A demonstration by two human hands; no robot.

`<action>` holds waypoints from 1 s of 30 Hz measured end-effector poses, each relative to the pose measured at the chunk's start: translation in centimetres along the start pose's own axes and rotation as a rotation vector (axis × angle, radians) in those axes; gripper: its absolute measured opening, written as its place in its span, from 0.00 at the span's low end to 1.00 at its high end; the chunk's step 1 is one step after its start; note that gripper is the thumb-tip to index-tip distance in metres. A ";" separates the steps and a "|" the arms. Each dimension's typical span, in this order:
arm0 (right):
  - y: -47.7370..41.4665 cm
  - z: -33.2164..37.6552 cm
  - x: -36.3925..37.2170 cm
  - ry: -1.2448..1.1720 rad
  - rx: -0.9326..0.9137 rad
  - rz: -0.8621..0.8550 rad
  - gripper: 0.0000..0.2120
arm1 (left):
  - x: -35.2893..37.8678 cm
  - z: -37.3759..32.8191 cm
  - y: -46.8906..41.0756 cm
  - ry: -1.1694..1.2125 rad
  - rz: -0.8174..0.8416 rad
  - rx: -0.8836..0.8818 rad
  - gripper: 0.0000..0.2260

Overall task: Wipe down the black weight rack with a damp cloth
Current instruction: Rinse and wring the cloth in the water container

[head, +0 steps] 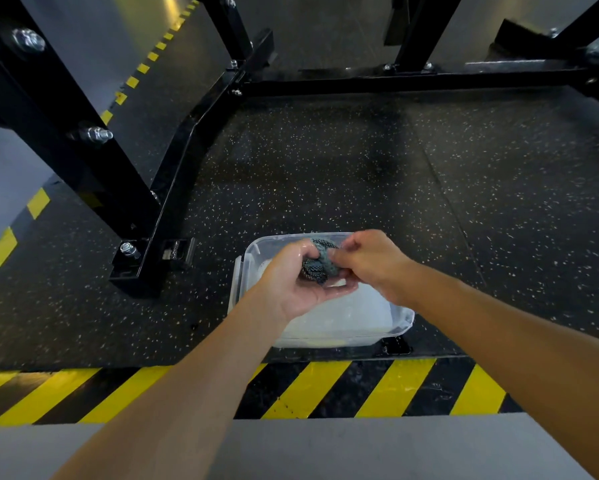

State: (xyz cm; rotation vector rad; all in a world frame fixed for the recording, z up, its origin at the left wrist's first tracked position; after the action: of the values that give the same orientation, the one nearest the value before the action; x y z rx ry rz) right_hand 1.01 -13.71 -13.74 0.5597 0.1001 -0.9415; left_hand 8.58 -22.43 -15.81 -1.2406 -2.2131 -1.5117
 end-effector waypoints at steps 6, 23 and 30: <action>1.1 0.8 0.1 0.159 0.030 0.300 0.07 | -0.7 -0.5 -0.2 -0.368 -0.024 0.076 0.07; 0.6 1.3 2.3 0.560 -0.069 0.472 0.06 | 2.6 -2.2 0.2 -2.235 0.030 0.774 0.14; 1.5 1.8 2.5 0.947 -0.432 0.339 0.11 | 2.1 -2.9 -1.0 -2.051 -0.014 0.365 0.04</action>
State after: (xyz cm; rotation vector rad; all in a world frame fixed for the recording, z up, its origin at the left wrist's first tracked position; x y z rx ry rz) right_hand 3.34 -15.75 -12.39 0.5532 1.0030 -0.2440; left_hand 5.75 -23.87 -13.97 -3.1270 -2.6791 1.0513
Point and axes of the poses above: each hand's wrist, its own y-axis away from the middle knuckle, its own x-axis out of the palm, z = x × y, the point moved 6 cm from there along -y, towards the middle knuckle, and after that the axes turned 3 degrees about -z, right-handed, at the moved point
